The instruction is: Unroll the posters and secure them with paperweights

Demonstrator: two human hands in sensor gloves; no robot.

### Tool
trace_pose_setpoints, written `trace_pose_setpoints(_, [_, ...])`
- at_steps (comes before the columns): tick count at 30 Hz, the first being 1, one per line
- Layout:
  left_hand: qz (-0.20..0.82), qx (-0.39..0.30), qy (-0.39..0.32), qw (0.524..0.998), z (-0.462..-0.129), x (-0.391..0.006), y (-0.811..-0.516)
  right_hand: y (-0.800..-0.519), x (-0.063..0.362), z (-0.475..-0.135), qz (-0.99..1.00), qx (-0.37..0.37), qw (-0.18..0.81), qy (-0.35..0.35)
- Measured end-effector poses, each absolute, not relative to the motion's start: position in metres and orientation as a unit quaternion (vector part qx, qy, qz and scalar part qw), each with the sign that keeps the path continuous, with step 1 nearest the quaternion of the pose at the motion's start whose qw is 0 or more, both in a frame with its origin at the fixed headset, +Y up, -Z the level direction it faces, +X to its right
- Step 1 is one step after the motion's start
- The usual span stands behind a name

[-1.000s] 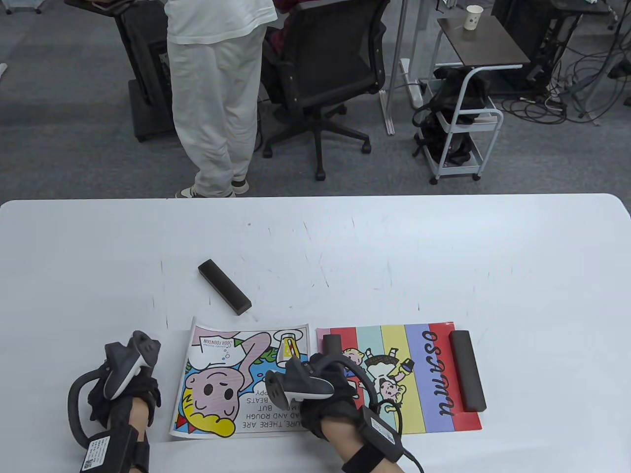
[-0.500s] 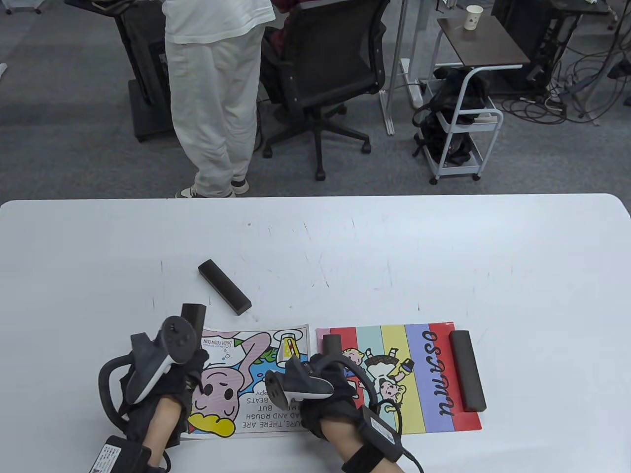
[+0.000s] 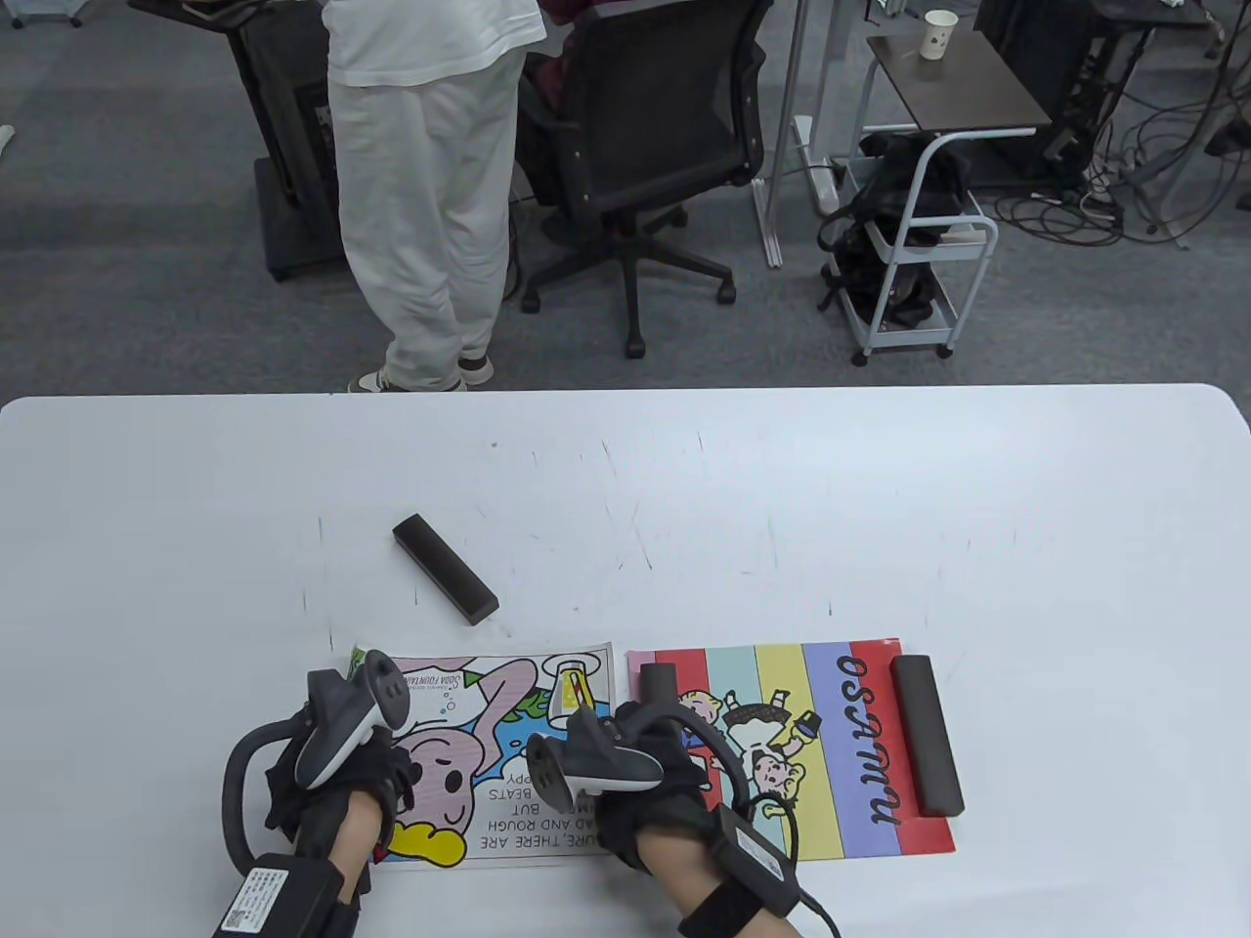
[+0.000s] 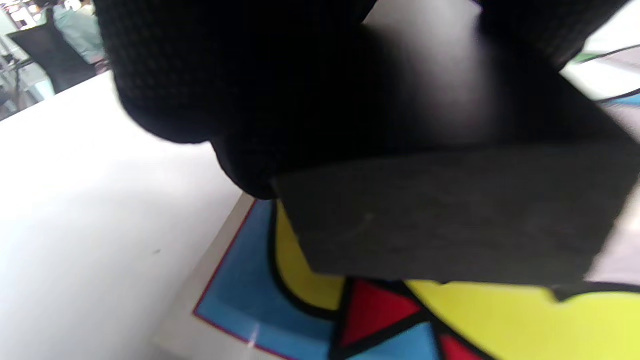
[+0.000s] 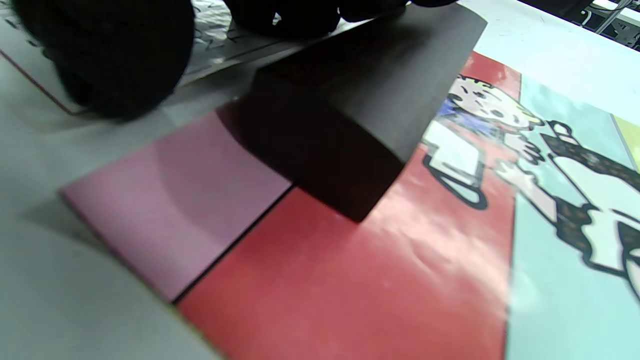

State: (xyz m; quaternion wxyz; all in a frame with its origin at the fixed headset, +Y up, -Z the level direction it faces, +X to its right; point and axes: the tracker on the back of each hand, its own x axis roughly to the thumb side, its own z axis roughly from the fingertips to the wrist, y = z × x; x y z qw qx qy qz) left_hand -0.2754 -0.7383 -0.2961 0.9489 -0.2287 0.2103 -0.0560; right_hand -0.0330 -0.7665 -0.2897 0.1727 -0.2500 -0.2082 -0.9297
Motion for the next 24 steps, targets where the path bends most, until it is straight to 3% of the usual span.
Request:
trace_pose_setpoints(17, [-0.103, -0.234, 0.244, 0.936, -0.298, -0.299, -0.768, -0.767, -0.033, -0.29, -0.929, -0.251, 0.173, -0.209])
trace_pose_setpoints(20, [-0.114, -0.231, 0.236, 0.937, -0.3, -0.296, -0.761, -0.767, -0.032, -0.29, -0.929, -0.252, 0.172, -0.209])
trace_pose_setpoints(24, [-0.133, -0.146, 0.194, 0.961, -0.317, -0.281, -0.731, -0.767, -0.033, -0.29, -0.929, -0.252, 0.174, -0.21])
